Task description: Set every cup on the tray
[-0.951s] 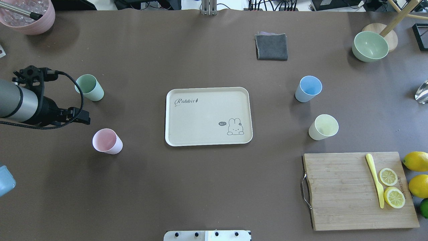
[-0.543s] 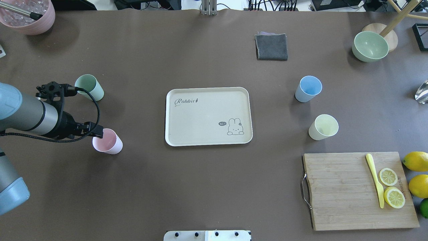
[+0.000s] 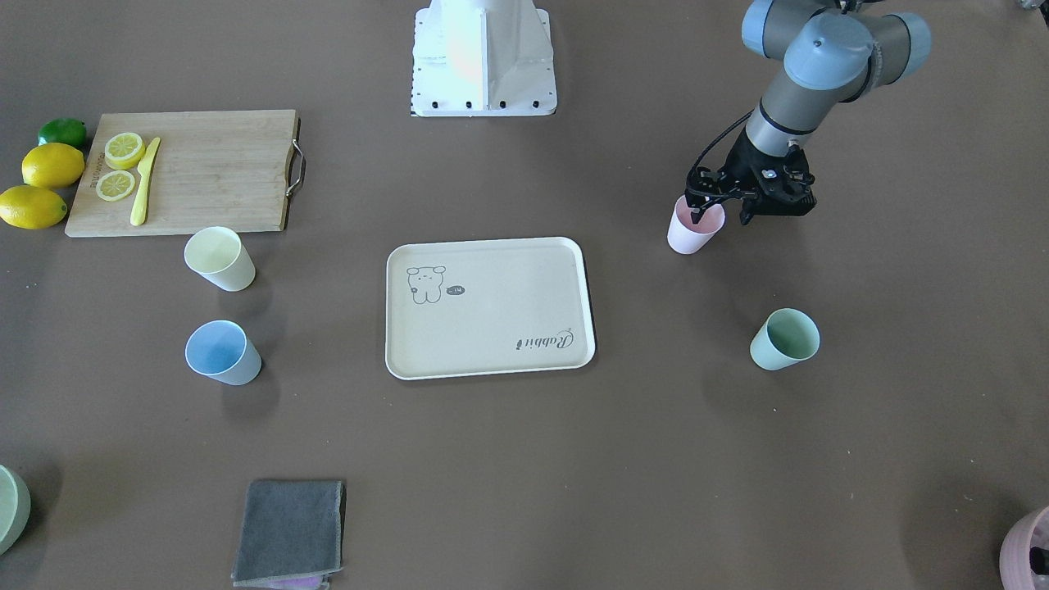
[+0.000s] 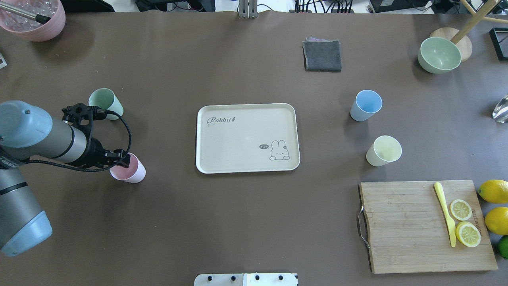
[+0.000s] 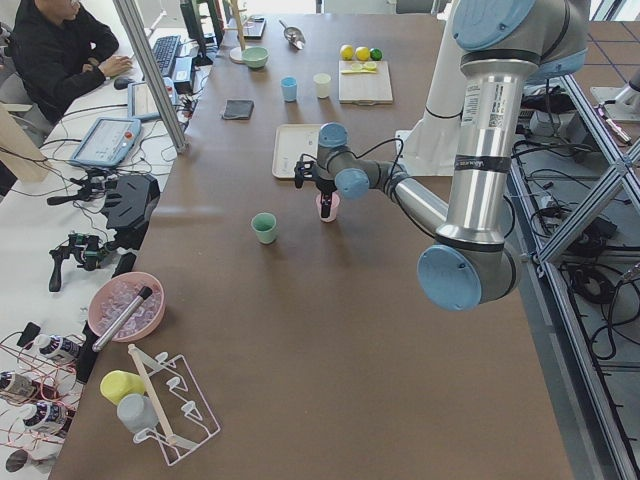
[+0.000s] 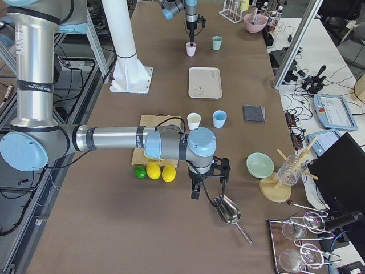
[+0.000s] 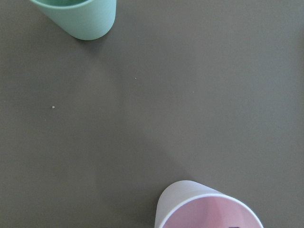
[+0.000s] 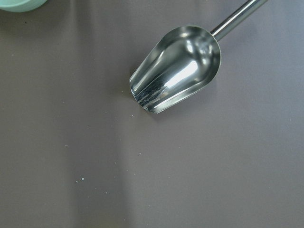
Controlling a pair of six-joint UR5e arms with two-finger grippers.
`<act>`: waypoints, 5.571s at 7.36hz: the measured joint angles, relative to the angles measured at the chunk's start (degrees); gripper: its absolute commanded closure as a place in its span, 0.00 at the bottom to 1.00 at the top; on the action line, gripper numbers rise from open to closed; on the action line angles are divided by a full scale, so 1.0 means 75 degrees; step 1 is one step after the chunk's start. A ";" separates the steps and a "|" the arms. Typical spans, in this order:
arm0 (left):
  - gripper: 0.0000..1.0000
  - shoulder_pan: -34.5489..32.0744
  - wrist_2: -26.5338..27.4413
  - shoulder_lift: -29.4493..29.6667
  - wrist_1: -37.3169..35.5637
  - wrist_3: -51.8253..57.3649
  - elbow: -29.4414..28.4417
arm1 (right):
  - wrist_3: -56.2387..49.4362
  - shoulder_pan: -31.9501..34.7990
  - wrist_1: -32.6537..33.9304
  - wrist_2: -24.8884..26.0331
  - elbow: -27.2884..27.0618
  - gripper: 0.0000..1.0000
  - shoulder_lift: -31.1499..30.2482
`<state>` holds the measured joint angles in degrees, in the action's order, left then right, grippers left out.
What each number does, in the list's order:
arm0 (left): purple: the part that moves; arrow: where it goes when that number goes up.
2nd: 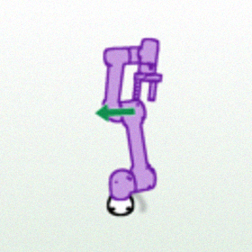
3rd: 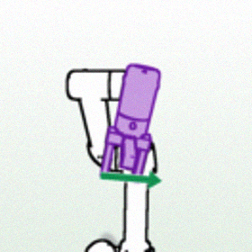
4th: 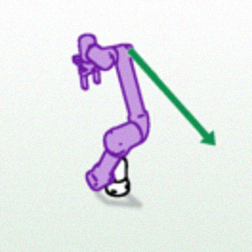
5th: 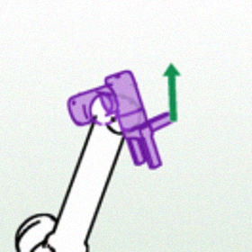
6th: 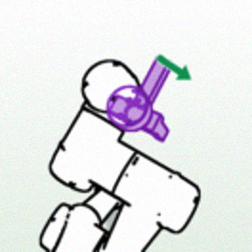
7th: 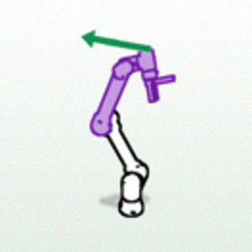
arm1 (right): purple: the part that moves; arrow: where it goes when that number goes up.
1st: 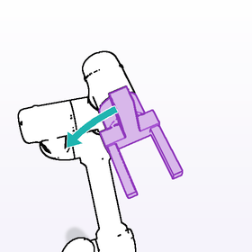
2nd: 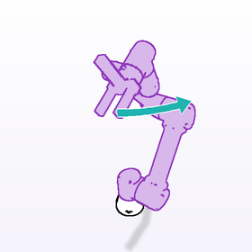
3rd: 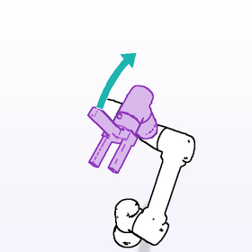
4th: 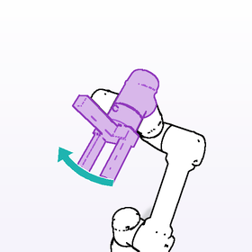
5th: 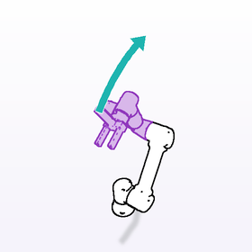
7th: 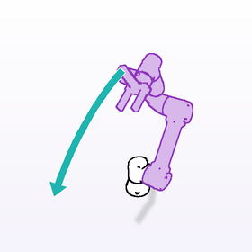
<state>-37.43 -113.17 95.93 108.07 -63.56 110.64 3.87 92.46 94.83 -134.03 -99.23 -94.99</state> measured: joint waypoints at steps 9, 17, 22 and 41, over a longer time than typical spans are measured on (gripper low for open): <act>1.00 -0.0407 -0.0378 0.2319 -0.2723 -0.0132 0.0353 | 0.1412 -0.0705 -0.0016 -0.0309 -0.0893 0.00 0.0341; 1.00 0.0740 0.0557 0.3878 -0.1724 -0.1642 -0.1533 | 0.5508 -0.4014 -0.1969 0.0294 -0.1338 0.00 0.1185; 0.02 0.0975 0.0880 0.4059 -0.1289 -0.1810 -0.1965 | 0.6158 -0.4403 -0.1980 0.0374 -0.1388 0.00 0.1430; 0.02 -0.2683 -0.1133 0.3770 -0.3405 0.2994 -0.1198 | 0.8122 -0.6450 -0.2146 0.1513 -0.1632 1.00 0.2518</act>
<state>-57.55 -121.67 124.21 82.53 -41.11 101.66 64.79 44.08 78.74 -122.68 -111.47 -76.11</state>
